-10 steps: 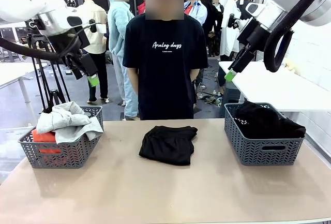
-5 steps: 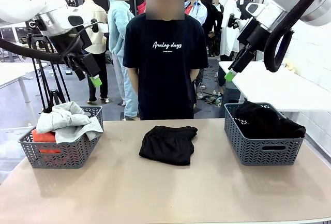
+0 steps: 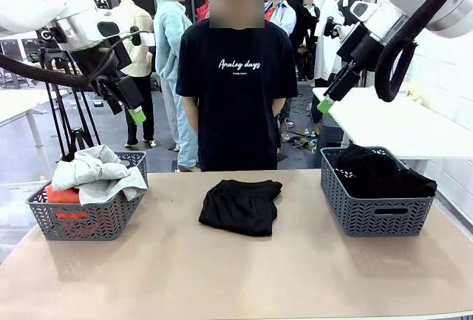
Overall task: Sort the tops and bottoms.
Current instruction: Lift clothes from the center of the table with your right hand.
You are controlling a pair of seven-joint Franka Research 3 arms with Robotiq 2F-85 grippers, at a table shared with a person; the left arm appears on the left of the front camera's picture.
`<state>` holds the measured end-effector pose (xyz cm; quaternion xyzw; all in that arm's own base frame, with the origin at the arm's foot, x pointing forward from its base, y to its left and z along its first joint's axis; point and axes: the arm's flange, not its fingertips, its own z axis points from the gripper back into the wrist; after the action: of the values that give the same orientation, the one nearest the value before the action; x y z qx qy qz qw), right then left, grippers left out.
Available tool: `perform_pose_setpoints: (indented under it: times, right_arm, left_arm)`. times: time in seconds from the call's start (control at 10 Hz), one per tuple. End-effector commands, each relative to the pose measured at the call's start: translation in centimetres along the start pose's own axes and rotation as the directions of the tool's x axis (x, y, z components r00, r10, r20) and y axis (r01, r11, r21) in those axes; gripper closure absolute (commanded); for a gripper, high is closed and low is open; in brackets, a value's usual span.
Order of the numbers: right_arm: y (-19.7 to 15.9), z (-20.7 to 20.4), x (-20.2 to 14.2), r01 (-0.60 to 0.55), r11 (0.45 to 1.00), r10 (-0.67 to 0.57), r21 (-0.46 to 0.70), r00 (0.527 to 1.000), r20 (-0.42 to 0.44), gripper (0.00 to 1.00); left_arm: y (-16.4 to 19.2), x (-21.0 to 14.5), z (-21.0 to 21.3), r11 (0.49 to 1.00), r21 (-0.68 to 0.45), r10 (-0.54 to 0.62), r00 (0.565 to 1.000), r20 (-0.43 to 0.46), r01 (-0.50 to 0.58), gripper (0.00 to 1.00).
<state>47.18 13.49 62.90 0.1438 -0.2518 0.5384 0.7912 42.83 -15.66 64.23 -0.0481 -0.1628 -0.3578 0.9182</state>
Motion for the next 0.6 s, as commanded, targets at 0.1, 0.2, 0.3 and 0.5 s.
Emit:
perform_pose_setpoints:
  times: [0.1,0.2,0.3,0.5]
  right_arm:
    - [-2.2,-8.1,3.2,0.07,0.998,-0.07,0.003,0.996,-0.046,0.0]
    - [-2.8,-10.9,3.8,0.064,0.997,-0.06,0.043,0.995,-0.086,0.0]
    - [-3.1,-13.5,4.5,0.059,0.996,-0.05,0.071,0.991,-0.124,0.0]
    - [-4.0,-17.6,5.3,0.047,0.998,-0.04,0.038,0.984,-0.174,0.0]
  left_arm:
    - [0.0,0.0,0.1,1.0,0.002,-0.002,1.0,0.001,0.002,0.0]
    - [0.0,0.0,0.1,1.0,0.002,-0.002,1.0,0.001,0.002,0.0]
    - [0.0,0.0,0.1,1.0,0.002,-0.002,1.0,0.001,0.002,0.0]
    - [0.0,0.0,0.1,1.0,0.002,-0.002,1.0,0.001,0.002,0.0]
